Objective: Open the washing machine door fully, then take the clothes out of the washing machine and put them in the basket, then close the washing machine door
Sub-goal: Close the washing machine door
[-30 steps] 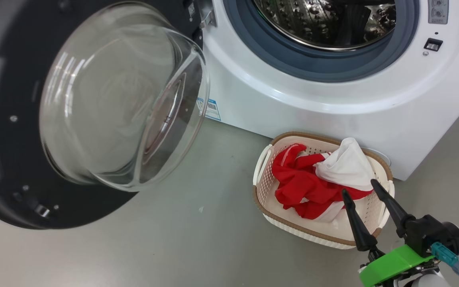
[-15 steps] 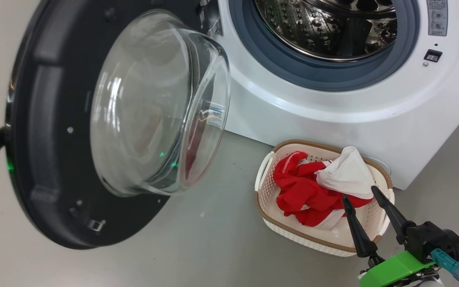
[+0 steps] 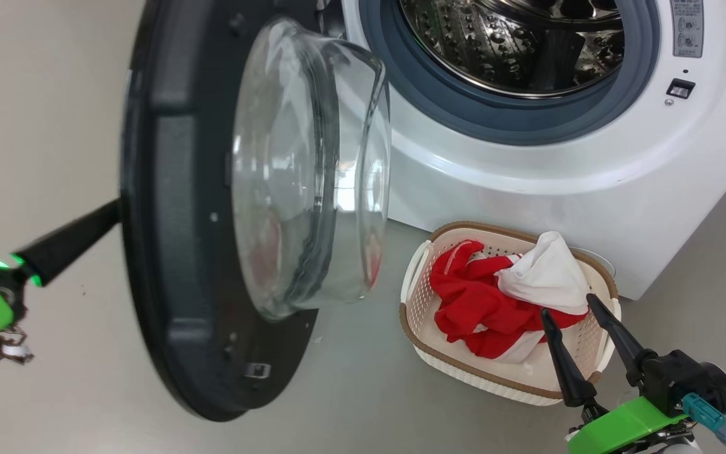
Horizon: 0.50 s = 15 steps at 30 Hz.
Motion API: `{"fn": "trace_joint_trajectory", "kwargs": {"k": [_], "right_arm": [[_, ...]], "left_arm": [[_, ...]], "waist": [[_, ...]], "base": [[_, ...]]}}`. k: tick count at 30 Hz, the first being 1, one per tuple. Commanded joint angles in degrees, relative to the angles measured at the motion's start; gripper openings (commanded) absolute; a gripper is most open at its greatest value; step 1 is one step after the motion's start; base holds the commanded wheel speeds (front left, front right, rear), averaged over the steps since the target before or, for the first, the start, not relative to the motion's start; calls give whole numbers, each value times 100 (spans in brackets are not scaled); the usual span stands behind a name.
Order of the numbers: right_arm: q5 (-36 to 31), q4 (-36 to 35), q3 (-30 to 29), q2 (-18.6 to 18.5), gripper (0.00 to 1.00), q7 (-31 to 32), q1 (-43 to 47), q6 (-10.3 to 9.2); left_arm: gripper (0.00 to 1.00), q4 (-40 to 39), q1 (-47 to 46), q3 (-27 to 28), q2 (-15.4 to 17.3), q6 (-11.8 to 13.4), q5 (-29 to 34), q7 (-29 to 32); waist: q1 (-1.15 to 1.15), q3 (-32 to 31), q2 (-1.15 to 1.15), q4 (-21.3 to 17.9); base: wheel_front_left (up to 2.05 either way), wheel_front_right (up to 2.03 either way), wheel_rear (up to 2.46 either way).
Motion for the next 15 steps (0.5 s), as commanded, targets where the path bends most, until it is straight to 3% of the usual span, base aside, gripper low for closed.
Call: {"fn": "trace_joint_trajectory", "kwargs": {"k": [1,15], "right_arm": [[14,-156,130,-15,100,-37,-80,36],[24,-152,129,-5,100,-37,-103,36]], "left_arm": [[0,-293,-77,170,226,-41,-17,34],[0,-326,95,27,204,-41,318,-546]], "waist": [[0,16,0,-13],[0,-8,0,-53]], "base": [[0,0,0],[0,0,0]]}}
